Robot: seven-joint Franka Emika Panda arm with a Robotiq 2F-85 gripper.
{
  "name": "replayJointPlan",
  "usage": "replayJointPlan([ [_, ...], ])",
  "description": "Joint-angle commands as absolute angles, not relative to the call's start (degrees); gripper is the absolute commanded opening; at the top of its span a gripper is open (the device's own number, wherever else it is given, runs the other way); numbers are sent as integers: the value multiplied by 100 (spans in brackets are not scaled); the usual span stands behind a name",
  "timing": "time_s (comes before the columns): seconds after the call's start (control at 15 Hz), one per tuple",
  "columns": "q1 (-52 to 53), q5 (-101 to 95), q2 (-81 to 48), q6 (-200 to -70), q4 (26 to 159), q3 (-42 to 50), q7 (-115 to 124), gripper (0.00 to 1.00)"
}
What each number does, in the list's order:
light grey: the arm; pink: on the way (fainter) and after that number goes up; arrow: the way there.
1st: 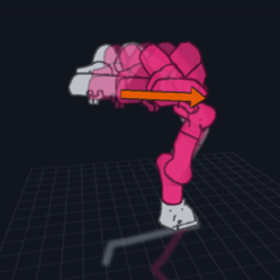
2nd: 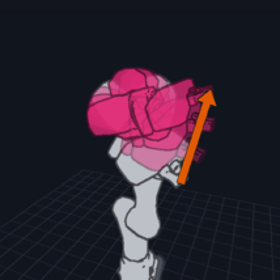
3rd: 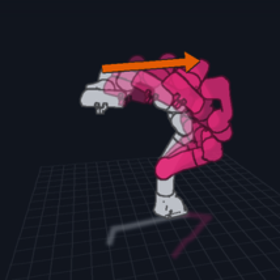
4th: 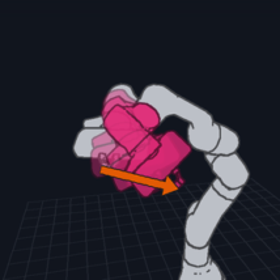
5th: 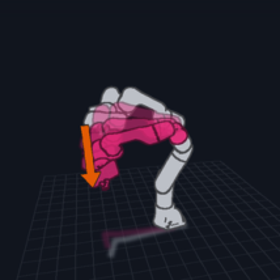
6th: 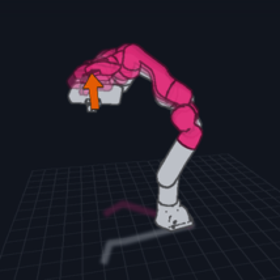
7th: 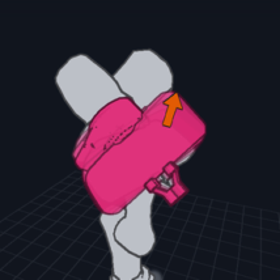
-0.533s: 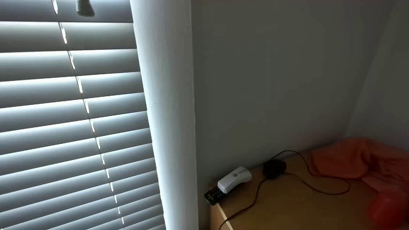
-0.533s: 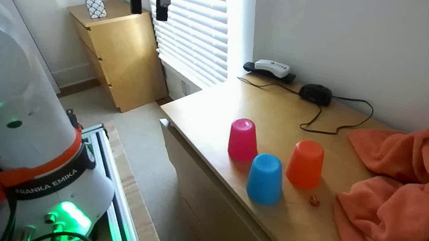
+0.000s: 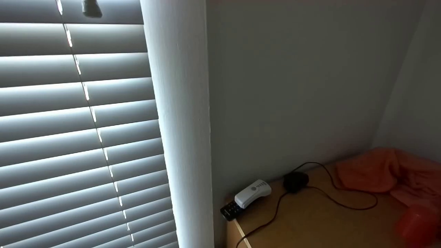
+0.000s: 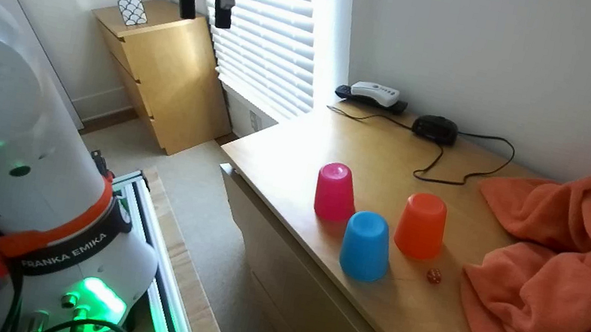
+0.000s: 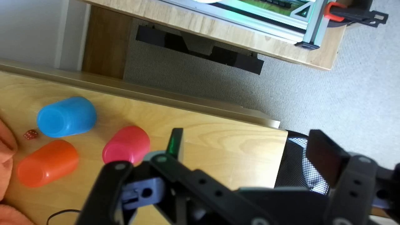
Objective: Stack the cups onto each other starting with the pink cup onto the blue cup and the finally the blue and pink cups onto the orange cup
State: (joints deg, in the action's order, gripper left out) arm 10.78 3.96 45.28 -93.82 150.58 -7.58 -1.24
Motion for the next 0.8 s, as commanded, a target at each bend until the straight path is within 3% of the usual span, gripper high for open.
replayJointPlan([
  [0.0, 897, 434, 4484, -9471, 15134, -630, -44, 100],
  [0.73, -539, 440, 3748, -11522, 15800, 225, 649, 100],
])
